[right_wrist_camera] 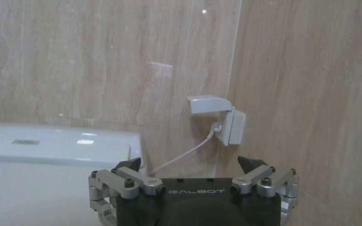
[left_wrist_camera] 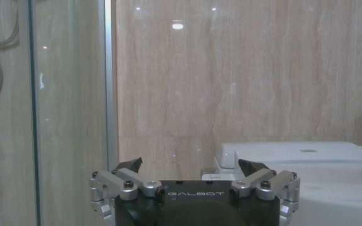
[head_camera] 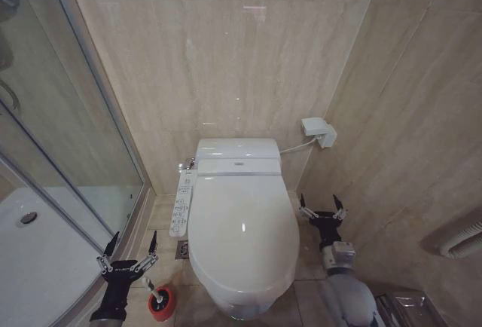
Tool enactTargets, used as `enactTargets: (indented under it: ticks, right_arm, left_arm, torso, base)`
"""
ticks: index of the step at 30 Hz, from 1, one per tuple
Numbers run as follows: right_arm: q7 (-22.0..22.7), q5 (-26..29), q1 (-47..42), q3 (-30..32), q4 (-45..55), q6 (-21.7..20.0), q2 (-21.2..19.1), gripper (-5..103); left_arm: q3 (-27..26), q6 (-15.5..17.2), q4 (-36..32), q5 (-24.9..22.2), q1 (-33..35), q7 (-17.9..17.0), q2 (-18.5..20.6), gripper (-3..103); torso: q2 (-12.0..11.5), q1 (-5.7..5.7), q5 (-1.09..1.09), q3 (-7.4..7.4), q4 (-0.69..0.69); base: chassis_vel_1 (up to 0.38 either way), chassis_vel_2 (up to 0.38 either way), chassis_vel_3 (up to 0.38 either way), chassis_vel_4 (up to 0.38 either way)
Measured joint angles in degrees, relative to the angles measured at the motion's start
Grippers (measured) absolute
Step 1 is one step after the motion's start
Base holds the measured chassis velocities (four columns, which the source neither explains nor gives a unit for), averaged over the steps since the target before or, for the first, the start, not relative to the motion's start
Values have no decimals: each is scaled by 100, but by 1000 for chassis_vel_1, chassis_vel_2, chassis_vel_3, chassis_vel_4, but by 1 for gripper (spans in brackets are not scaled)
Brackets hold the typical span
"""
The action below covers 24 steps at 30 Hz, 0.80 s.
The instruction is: Open the toilet lid, clean the toilet bowl with a toilet brush, close the toilet lid, and flush.
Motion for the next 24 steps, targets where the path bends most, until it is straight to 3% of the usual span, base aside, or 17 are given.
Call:
enactTargets:
  ticks: [24]
  right_arm:
    - [-58, 196, 234, -29, -140, 60, -103, 100]
  left_arm:
    - [0, 0, 0, 0, 0, 0, 0, 100]
  torso:
    - [0, 0, 0, 0, 0]
  base:
    - [0, 0, 0, 0]
